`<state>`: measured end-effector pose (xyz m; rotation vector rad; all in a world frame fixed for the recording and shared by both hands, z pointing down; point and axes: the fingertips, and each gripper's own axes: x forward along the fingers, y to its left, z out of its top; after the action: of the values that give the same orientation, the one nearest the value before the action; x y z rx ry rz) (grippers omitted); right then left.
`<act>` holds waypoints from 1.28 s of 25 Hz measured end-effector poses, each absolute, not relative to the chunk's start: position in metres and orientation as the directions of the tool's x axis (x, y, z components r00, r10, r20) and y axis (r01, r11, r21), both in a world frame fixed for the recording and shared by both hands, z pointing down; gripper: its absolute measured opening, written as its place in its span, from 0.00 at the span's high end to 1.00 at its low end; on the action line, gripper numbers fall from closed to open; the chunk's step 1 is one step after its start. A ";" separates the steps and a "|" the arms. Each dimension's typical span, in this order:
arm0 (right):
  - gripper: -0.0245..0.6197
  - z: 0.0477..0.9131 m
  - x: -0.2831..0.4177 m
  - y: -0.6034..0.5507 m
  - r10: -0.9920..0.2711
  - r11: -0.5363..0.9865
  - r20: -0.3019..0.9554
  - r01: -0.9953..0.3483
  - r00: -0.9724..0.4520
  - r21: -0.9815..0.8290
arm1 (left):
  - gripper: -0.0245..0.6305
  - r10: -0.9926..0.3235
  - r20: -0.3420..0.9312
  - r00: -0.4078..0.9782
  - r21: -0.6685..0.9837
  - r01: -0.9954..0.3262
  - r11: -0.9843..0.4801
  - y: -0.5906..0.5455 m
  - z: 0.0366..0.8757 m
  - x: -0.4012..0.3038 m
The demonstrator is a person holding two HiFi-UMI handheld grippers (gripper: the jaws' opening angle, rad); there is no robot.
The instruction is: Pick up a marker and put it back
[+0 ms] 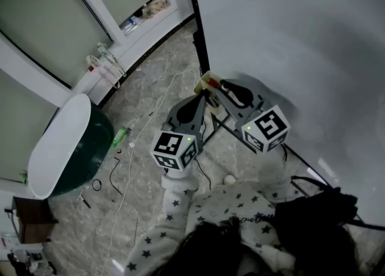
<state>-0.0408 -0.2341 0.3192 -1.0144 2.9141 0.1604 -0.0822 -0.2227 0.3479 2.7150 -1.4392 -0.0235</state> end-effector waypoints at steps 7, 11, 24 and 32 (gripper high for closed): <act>0.83 0.325 -0.034 -0.237 -0.625 0.773 -0.090 -0.631 -0.776 0.065 | 0.96 -0.801 0.026 0.599 0.071 -0.800 -0.596 -0.223 0.353 -0.072; 0.83 0.326 -0.033 -0.238 -0.623 0.776 -0.094 -0.629 -0.777 0.055 | 0.96 -0.805 0.020 0.593 0.059 -0.804 -0.591 -0.223 0.352 -0.072; 0.83 0.319 -0.036 -0.233 -0.600 0.791 -0.111 -0.608 -0.792 0.062 | 0.96 -0.808 -0.056 0.587 0.044 -0.807 -0.590 -0.218 0.335 -0.072; 0.83 0.319 -0.038 -0.234 -0.597 0.793 -0.112 -0.605 -0.795 0.067 | 0.96 -0.820 -0.079 0.567 0.037 -0.820 -0.570 -0.215 0.331 -0.077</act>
<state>-0.0378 -0.2343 0.3187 -0.9718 2.8942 0.1515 -0.0769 -0.2148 0.3306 2.7836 -1.4575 -0.1370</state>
